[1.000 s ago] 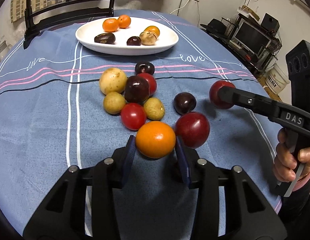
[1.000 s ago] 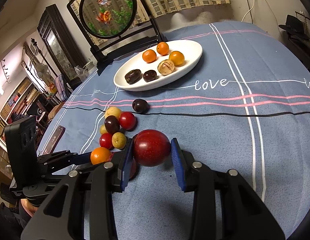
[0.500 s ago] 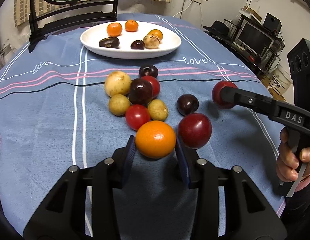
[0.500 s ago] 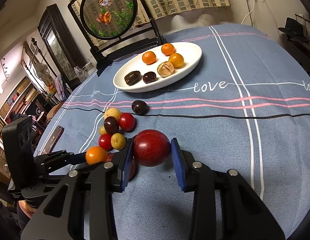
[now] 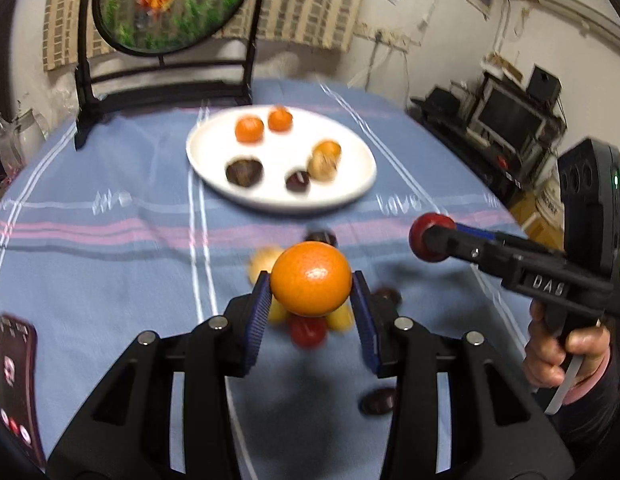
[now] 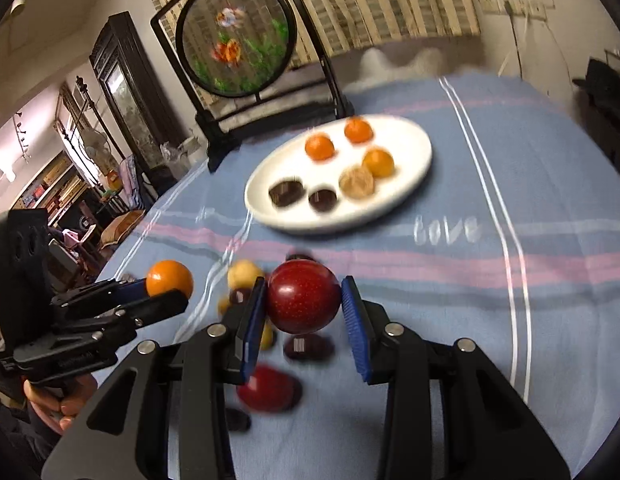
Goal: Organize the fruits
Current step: 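Carry the red plum and orange tomato to the plate and release them, then grasp a large red plum with the right gripper while the left gripper grasps a dark plum, then carry both plums to the white plate and release them, then grasp a dark plum with the right gripper while the left gripper grasps a red tomato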
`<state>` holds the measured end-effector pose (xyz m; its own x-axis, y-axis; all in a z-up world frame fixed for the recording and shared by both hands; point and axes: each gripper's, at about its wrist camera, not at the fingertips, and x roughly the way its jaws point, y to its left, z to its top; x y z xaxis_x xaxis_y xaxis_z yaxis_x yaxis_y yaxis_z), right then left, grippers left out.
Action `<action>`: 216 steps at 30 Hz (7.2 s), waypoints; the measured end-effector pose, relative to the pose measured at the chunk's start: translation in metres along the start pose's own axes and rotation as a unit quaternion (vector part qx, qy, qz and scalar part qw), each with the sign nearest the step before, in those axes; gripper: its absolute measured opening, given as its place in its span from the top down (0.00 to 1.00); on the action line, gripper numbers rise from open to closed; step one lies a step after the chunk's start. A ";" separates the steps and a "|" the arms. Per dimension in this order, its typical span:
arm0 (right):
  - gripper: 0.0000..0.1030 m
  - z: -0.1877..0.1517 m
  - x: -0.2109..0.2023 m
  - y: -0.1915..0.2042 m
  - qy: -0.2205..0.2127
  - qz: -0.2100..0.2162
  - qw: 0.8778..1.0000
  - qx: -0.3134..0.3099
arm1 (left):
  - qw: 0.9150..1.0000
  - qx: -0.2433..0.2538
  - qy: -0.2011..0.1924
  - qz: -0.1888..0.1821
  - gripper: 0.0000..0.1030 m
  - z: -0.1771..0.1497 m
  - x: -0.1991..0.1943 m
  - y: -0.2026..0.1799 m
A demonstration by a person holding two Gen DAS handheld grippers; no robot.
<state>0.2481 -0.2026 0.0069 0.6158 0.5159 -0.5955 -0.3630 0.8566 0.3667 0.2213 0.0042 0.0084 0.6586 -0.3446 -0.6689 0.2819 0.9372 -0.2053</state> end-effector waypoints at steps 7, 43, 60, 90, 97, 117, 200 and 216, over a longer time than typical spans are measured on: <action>0.63 0.052 0.050 -0.015 -0.030 -0.027 0.999 0.018 | 0.999 -0.032 -0.007 0.033 0.60 0.063 0.043 0.023; 0.40 -0.062 0.006 0.034 0.068 -0.021 0.997 -0.029 | 0.996 0.002 0.017 0.087 0.06 -0.059 -0.031 0.009; 0.52 -0.067 0.030 0.035 0.105 -0.032 0.994 -0.016 | 0.998 0.012 0.019 0.065 0.06 -0.093 -0.033 -0.003; 0.60 -0.053 -0.009 0.014 0.013 -0.022 0.999 0.036 | 0.994 0.089 0.066 -0.012 0.40 -0.085 0.013 -0.063; 0.60 -0.052 -0.010 0.012 0.012 -0.016 0.999 0.040 | 0.992 0.084 0.086 -0.021 0.52 -0.086 0.022 -0.063; 0.60 -0.053 -0.013 0.011 0.005 -0.020 0.999 0.039 | 0.992 0.077 0.094 -0.030 0.69 -0.085 0.023 -0.060; 0.67 -0.039 0.061 0.030 0.131 -0.078 0.978 -0.145 | 0.989 -0.049 -0.005 0.138 0.05 -0.010 0.016 0.046; 0.67 -0.030 0.047 0.018 0.105 -0.075 0.985 -0.115 | 0.996 0.070 0.061 0.012 0.45 -0.039 0.031 0.000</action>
<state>0.2492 -0.1623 -0.0358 0.5260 0.3531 -0.7737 -0.4423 0.8906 0.1058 0.2146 -0.0043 -0.0401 0.5793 -0.3057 -0.7556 0.3674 0.9254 -0.0927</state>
